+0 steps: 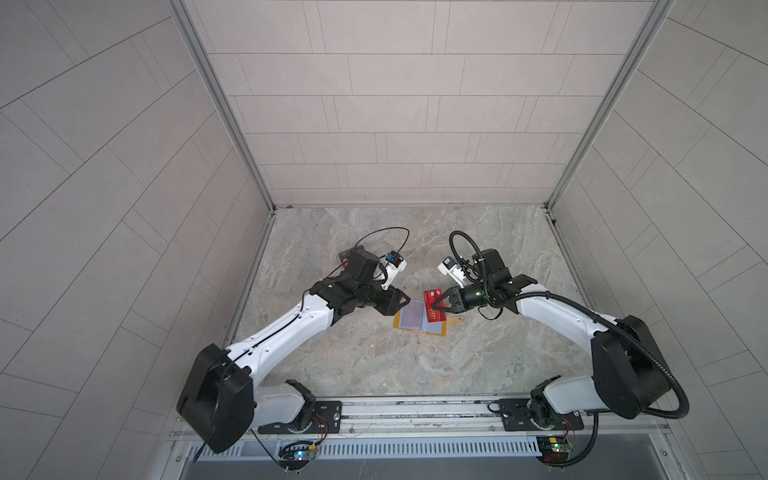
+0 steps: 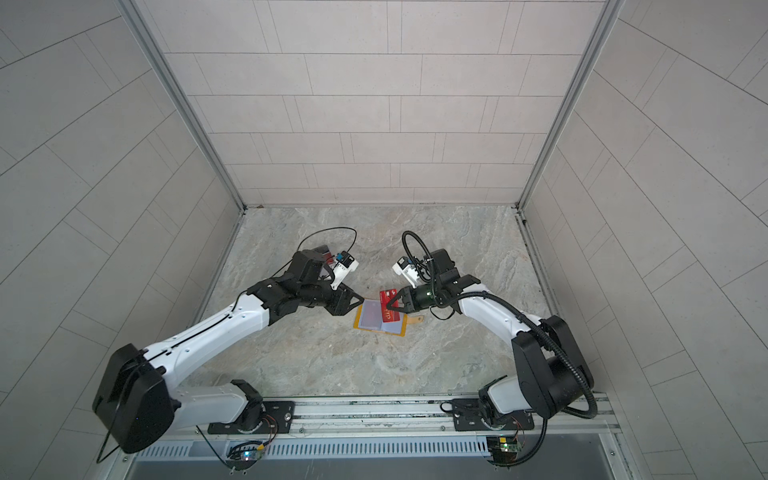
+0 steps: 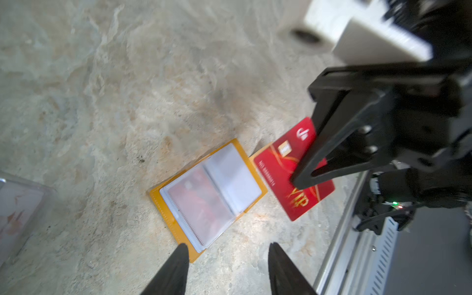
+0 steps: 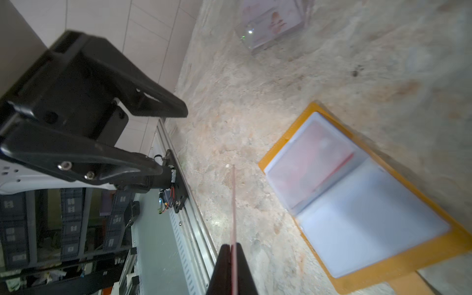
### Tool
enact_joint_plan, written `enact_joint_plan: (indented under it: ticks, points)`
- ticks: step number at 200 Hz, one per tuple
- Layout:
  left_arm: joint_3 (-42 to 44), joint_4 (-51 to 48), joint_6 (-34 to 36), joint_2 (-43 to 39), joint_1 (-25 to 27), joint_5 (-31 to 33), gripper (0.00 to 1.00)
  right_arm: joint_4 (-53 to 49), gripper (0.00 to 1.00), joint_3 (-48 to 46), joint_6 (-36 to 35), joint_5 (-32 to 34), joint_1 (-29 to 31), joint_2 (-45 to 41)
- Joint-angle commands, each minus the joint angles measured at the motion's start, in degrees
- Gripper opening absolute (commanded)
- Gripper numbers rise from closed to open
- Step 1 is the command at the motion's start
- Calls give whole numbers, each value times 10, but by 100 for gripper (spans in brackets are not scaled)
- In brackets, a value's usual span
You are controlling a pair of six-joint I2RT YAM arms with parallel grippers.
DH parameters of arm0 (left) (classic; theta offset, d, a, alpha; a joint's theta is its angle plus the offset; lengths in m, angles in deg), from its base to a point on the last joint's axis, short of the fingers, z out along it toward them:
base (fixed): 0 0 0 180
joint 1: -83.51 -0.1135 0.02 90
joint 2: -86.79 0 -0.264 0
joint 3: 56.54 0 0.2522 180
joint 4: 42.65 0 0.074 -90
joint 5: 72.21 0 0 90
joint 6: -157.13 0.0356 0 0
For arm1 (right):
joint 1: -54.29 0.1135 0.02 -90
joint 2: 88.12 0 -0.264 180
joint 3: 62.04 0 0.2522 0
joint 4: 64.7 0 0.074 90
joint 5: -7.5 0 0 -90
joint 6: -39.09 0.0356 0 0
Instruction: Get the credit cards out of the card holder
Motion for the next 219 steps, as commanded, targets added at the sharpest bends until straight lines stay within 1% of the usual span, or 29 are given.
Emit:
enact_joint_plan:
  ticks: [1,6,9,15,26,48,66,76,95,107,133,148,169,193,207,219]
  points:
    - [-23,-50,44,-24,-27,-139,55,14,0,14,-36,-56,24,-20]
    - [-27,-60,50,-27,-27,-159,54,11,0,16,-41,-62,30,-21]
    - [-29,-67,54,-30,-44,-169,54,10,0,16,-43,-65,34,-23]
    - [-33,-79,63,-34,-51,-185,54,8,0,17,-49,-69,42,-27]
    - [-39,-97,78,-42,-52,-210,54,8,0,18,-61,-74,57,-34]
    - [-46,-109,84,-43,-52,-248,52,10,0,20,-73,-76,87,-42]
    - [-54,-130,97,-34,-52,-266,51,11,0,27,-77,-86,97,-45]
    - [-54,-131,98,-30,-52,-286,51,12,0,30,-80,-87,101,-47]
    - [-56,-134,98,-18,-51,-322,46,25,0,33,-80,-91,110,-47]
    - [-61,-147,106,-10,-49,-328,41,32,0,37,-79,-97,112,-46]
    - [-69,-170,125,3,-39,-338,38,32,0,49,-82,-105,116,-36]
    - [-71,-171,126,7,-37,-342,36,27,0,57,-88,-112,118,-27]
    - [-74,-172,127,13,-35,-349,30,20,0,64,-97,-112,121,-16]
    - [-75,-175,128,18,-35,-351,26,15,0,71,-102,-113,123,-5]
    - [-76,-177,130,20,-35,-353,22,14,0,75,-103,-114,123,-1]
    - [-76,-178,131,21,-35,-355,16,13,0,77,-105,-114,123,0]
